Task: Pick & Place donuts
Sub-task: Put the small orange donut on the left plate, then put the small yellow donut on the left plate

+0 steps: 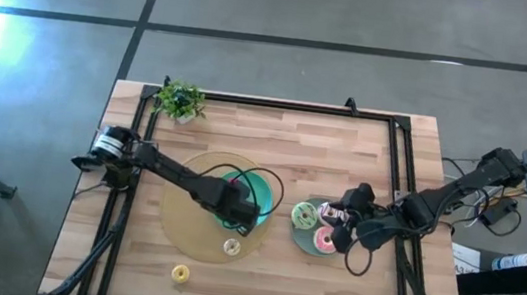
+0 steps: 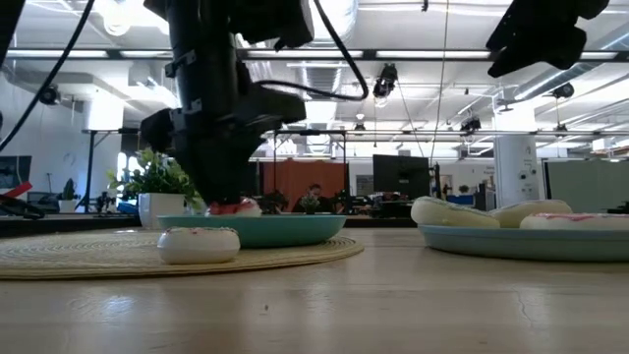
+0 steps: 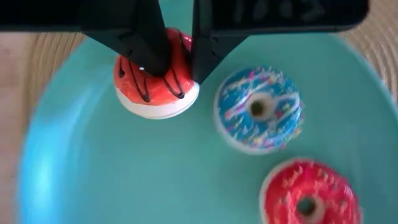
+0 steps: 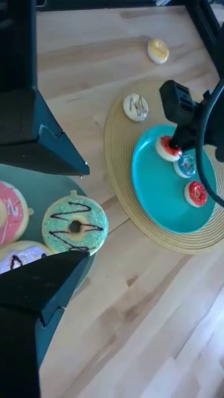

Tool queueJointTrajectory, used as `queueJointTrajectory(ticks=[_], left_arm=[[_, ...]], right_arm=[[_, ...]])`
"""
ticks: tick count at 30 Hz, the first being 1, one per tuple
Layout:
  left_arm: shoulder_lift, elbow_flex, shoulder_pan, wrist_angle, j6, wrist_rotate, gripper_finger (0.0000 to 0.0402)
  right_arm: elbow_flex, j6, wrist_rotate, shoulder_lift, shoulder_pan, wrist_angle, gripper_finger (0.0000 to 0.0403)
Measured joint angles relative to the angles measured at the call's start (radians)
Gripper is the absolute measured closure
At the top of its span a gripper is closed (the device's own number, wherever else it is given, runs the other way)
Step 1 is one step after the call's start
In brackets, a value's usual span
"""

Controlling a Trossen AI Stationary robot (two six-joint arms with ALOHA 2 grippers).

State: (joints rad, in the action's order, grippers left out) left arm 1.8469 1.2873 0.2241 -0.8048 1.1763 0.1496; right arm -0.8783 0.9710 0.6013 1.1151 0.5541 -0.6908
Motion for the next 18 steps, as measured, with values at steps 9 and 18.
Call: queueJointTrajectory(ticks=[9, 18], left_arm=[[-0.035, -0.010, 0.005, -0.063, -0.026, -0.027, 0.0311], [-0.103, -0.019, 0.002, -0.118, -0.084, 0.052, 0.0310]], right_arm=[[0.000, 0.051, 0.067, -0.001, -0.002, 0.002, 0.0202], [0.009, 0.080, 0.088, -0.001, -0.002, 0.019, 0.0202]])
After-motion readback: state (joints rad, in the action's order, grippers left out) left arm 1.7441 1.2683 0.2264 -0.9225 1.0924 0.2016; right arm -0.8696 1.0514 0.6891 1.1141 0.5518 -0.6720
